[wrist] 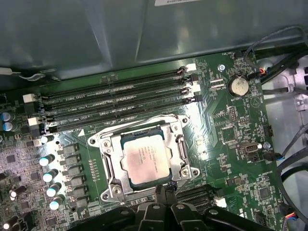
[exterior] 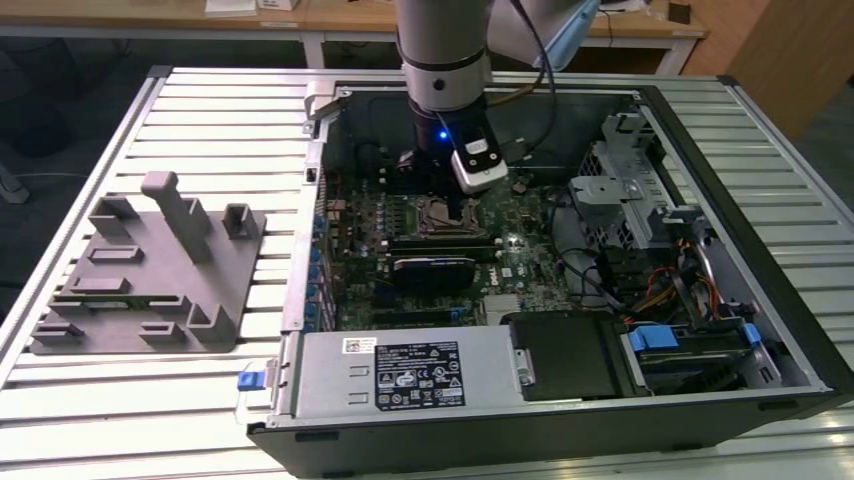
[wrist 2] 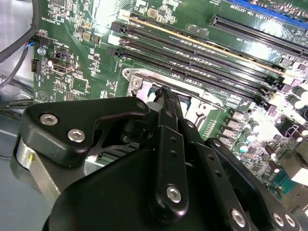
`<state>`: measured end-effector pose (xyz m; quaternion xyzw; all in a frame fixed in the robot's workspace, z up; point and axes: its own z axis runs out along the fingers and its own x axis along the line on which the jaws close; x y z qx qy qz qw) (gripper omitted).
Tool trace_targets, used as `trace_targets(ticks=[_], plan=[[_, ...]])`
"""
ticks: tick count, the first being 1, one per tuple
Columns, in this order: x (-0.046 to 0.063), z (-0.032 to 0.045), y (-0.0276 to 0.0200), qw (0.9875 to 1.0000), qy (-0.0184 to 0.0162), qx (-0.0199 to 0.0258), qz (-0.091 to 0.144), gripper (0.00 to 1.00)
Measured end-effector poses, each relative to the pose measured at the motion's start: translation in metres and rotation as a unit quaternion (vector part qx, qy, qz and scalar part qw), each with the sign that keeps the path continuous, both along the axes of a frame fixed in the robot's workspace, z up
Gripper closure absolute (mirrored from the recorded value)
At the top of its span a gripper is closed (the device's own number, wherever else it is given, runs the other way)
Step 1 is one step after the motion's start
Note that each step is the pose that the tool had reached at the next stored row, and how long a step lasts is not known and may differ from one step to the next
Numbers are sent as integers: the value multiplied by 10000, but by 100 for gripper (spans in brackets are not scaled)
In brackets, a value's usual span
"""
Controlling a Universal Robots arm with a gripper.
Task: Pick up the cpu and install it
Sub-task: 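Install the second cpu locking lever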
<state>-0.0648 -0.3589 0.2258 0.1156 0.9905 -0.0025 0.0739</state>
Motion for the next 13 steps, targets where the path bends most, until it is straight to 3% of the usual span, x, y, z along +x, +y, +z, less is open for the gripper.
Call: trace_targets(ticks=[6, 13], plan=[[0, -1, -1, 10000, 12, -17, 1, 89], [1, -7, -1, 9999, 140, -63, 6, 89]])
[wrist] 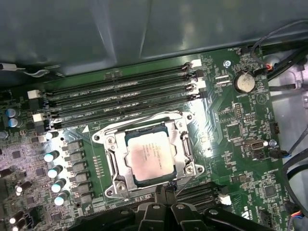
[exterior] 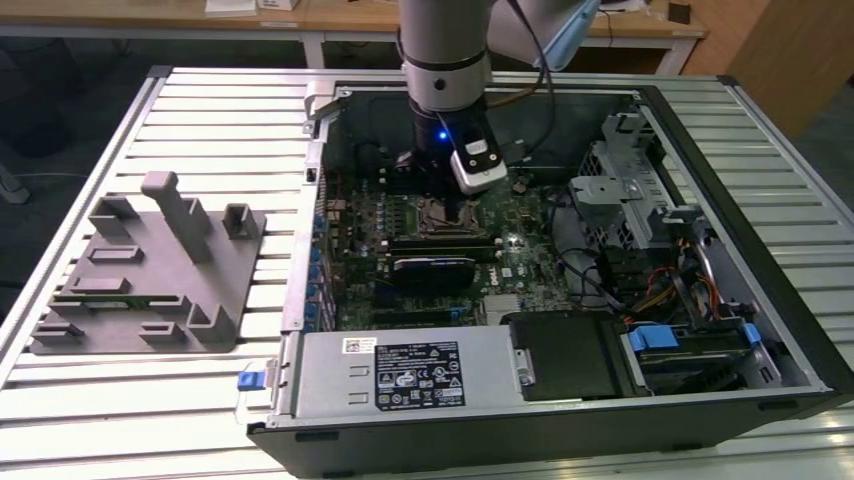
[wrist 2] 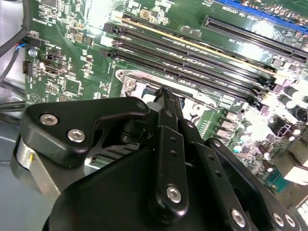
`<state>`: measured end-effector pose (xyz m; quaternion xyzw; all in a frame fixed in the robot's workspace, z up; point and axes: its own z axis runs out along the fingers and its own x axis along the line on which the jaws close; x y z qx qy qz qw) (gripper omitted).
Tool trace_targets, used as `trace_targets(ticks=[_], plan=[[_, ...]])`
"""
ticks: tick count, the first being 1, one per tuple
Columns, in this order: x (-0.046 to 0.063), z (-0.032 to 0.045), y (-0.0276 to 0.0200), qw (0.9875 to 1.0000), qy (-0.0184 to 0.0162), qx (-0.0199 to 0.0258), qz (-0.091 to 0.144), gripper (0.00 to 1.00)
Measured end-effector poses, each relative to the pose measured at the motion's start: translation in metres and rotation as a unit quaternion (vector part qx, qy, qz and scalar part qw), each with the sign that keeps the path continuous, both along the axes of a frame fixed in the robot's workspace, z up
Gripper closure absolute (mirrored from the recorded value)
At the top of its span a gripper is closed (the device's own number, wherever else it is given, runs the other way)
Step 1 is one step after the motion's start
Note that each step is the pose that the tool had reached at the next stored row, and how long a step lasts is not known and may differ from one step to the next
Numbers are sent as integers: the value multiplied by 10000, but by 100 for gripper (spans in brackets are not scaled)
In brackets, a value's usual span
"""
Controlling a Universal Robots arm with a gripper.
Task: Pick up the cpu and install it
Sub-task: 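Install the second cpu locking lever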
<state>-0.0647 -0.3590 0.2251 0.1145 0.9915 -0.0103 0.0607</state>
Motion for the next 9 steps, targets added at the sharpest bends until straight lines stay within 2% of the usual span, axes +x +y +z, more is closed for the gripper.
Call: trace_targets(ticks=[4, 9], plan=[[0, -4, 0, 9999, 98, -22, 9, 89], [0, -4, 0, 9999, 107, -23, 9, 89]])
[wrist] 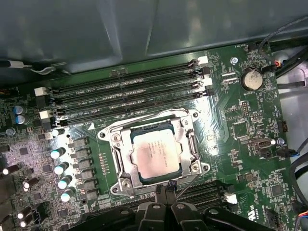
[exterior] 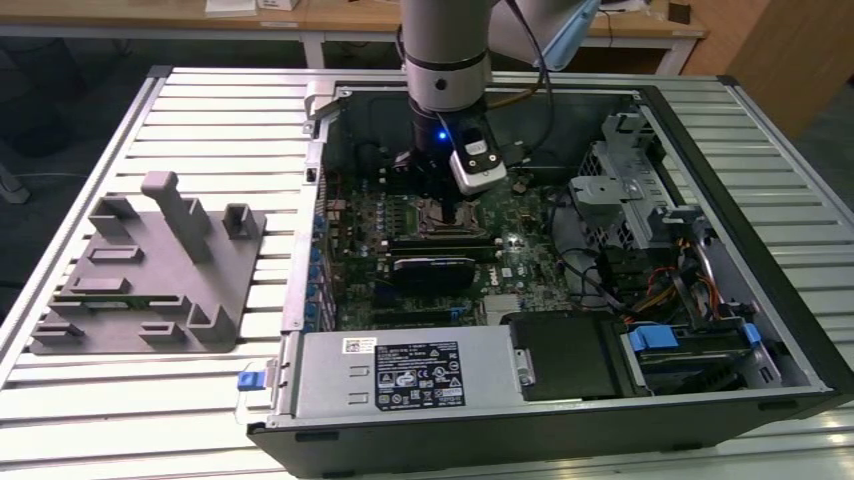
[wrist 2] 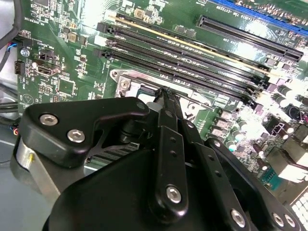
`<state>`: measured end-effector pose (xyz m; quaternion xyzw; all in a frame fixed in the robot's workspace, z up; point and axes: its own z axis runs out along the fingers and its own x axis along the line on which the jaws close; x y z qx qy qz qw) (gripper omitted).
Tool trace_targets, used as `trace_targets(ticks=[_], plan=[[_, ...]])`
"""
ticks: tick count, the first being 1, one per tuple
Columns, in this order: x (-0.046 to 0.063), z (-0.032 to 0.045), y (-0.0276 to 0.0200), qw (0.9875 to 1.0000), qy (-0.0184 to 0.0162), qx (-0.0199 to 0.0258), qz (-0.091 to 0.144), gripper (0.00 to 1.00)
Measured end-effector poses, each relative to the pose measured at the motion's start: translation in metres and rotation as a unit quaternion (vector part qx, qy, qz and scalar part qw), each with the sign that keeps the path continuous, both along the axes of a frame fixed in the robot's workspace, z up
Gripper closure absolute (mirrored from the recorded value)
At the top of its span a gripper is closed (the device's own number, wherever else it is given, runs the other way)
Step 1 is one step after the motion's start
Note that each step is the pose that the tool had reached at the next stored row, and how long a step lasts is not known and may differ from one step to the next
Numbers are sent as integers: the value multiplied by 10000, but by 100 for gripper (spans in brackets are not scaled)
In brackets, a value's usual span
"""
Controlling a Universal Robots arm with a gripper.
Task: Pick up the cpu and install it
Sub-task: 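Install the second cpu locking lever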
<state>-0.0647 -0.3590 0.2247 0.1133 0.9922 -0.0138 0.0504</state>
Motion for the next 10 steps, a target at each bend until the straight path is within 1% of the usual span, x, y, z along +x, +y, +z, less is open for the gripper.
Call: trace_targets(ticks=[4, 10], plan=[[0, 8, 0, 10000, 1, 0, 0, 89], [0, 106, 0, 10000, 2, 0, 0, 89]])
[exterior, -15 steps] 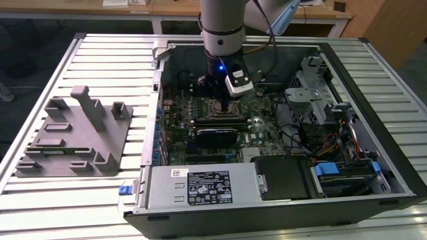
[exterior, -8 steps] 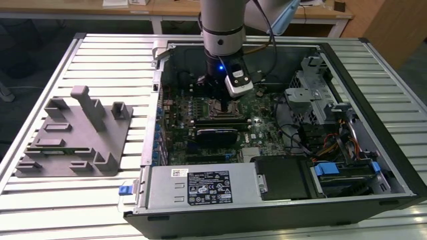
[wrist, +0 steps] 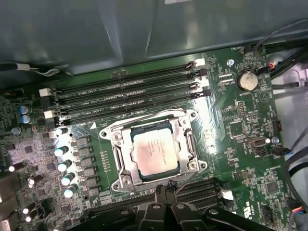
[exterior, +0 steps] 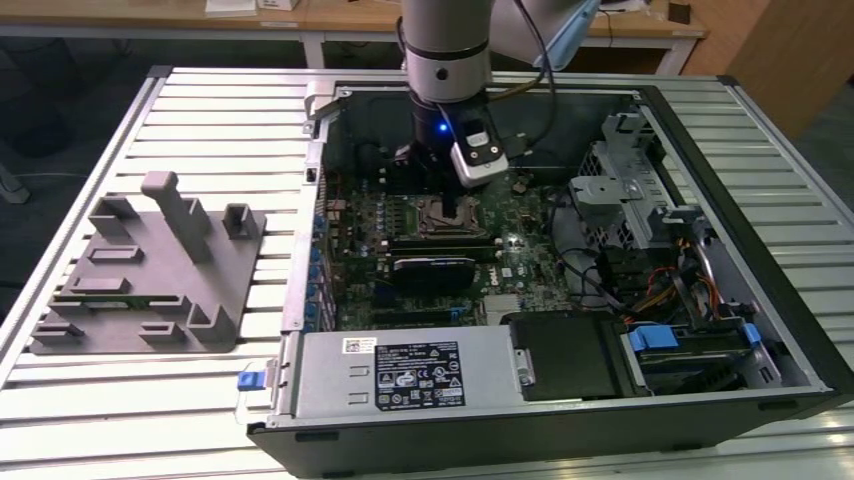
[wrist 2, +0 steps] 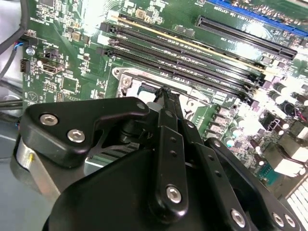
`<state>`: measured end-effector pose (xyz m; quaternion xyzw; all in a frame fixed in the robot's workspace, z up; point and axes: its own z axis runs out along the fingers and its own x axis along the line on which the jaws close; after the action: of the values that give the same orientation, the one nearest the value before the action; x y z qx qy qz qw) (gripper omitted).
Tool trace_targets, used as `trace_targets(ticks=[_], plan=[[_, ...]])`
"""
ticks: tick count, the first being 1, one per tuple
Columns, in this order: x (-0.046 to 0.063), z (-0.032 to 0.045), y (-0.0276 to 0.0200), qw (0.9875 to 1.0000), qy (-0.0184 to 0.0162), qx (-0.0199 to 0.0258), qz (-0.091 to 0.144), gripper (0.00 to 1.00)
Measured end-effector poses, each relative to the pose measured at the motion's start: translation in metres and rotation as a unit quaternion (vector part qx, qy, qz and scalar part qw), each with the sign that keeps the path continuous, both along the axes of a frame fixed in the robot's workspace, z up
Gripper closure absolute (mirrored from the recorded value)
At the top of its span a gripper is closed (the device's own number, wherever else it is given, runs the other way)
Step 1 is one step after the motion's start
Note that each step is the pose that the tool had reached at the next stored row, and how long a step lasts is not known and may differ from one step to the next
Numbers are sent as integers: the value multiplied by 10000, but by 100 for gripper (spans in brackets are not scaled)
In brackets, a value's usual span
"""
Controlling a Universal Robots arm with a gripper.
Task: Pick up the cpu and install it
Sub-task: 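Install the second cpu locking lever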
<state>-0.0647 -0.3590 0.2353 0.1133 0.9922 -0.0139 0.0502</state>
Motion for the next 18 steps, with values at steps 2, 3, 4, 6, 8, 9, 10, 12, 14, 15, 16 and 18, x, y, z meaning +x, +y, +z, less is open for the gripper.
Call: trace_targets(ticks=[2, 3, 4, 6, 8, 9, 10, 12, 14, 15, 16, 18], plan=[[0, 36, 0, 10000, 0, 1, 0, 89], [0, 53, 0, 10000, 1, 0, 0, 89], [0, 68, 0, 10000, 1, 0, 0, 89], [0, 85, 0, 10000, 1, 0, 0, 89], [0, 85, 1, 10000, 0, 1, 0, 89], [0, 85, 0, 10000, 0, 1, 0, 89], [0, 85, 0, 10000, 0, 1, 0, 89], [1, 86, 0, 10000, 0, 0, 0, 89], [3, 86, -5, 10000, 1, 0, 1, 89], [4, 86, -9, 10000, 1, 0, 0, 89], [6, 86, -12, 10000, 0, 1, 0, 89], [7, 85, -17, 10000, 0, 1, 0, 89]])
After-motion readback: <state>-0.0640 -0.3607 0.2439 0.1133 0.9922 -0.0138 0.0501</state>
